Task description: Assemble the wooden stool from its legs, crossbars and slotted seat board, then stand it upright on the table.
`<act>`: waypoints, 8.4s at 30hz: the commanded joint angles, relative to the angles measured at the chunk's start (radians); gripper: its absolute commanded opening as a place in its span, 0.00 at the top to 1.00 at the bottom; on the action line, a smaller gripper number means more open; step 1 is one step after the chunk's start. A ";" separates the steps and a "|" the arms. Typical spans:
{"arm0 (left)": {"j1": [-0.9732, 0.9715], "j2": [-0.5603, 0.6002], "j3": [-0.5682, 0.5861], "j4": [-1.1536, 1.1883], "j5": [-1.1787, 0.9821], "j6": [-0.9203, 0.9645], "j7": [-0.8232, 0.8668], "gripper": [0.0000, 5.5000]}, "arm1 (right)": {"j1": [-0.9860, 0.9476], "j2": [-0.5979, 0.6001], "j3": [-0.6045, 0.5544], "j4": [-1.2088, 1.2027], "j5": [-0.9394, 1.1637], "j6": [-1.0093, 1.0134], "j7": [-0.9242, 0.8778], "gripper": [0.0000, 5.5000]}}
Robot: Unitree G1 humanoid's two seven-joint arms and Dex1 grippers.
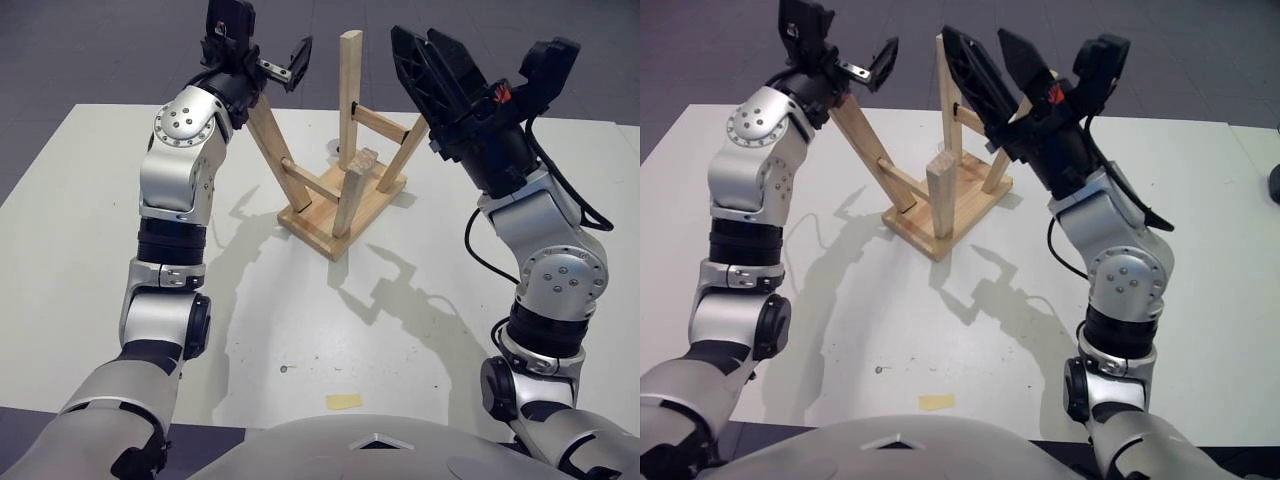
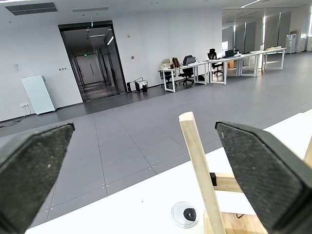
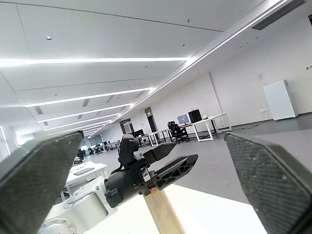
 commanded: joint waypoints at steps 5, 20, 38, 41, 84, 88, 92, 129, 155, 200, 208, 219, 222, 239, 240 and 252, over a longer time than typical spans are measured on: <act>0.113 -0.063 0.007 -0.067 -0.024 0.115 0.014 0.02 | 0.035 0.000 0.067 0.080 -0.234 -0.028 -0.075 0.02; -0.058 0.088 0.361 -0.310 -0.200 0.188 0.177 0.02 | 0.246 -0.050 0.235 -0.005 -0.307 0.074 0.172 0.02; 0.711 0.497 0.052 -0.500 -0.210 0.203 -0.667 0.02 | 0.163 -0.230 0.097 0.532 -0.474 -0.108 0.507 0.02; 0.642 0.422 -0.045 -0.477 -0.182 0.178 -0.655 0.02 | 0.079 -0.203 0.156 0.621 -0.508 -0.148 0.617 0.02; 0.522 0.394 -0.106 -0.263 -0.236 0.205 -0.844 0.58 | 0.205 -0.327 0.145 0.483 -0.441 0.109 0.881 0.49; 0.516 0.390 -0.080 -0.285 -0.303 0.273 -0.865 0.71 | 0.206 -0.335 0.119 0.447 -0.374 0.190 0.908 0.60; 0.539 0.405 -0.021 -0.355 -0.422 0.409 -0.867 0.73 | 0.232 -0.331 0.025 0.358 -0.211 0.336 0.883 0.64; 0.684 0.660 0.113 -0.430 -0.436 0.363 -0.956 0.05 | 0.632 -0.596 -0.174 0.193 -0.057 0.234 0.784 0.02; 0.589 0.486 -0.067 -0.254 -0.337 0.340 -0.999 0.52 | 0.446 -0.444 0.075 0.283 -0.161 0.276 0.894 0.43; 0.077 0.026 0.384 -0.020 -0.876 0.505 0.450 0.21 | 0.229 0.012 -0.167 0.250 0.298 -0.091 -0.224 0.02; 0.309 0.047 0.252 -0.320 -0.366 0.156 0.493 0.02 | 0.245 0.026 -0.043 0.326 -0.367 -0.379 -0.268 0.02; 0.408 -0.040 0.055 -0.391 0.014 -0.031 0.476 0.02 | 0.165 0.039 0.027 0.470 -0.720 -0.509 -0.212 0.02; 0.416 -0.070 0.032 -0.396 0.060 -0.042 0.469 0.02 | 0.172 0.039 0.025 0.459 -0.735 -0.490 -0.188 0.02; 0.420 -0.076 0.102 -0.402 0.154 -0.055 0.421 0.02 | 0.149 0.097 0.023 0.483 -0.787 -0.474 -0.150 0.02; 0.419 -0.060 0.116 -0.392 0.159 -0.061 0.413 0.02 | 0.146 0.108 0.029 0.495 -0.796 -0.484 -0.152 0.02; 0.324 0.151 0.289 -0.203 0.161 -0.110 0.307 0.02 | 0.187 0.227 0.058 0.521 -0.878 -0.593 -0.198 0.02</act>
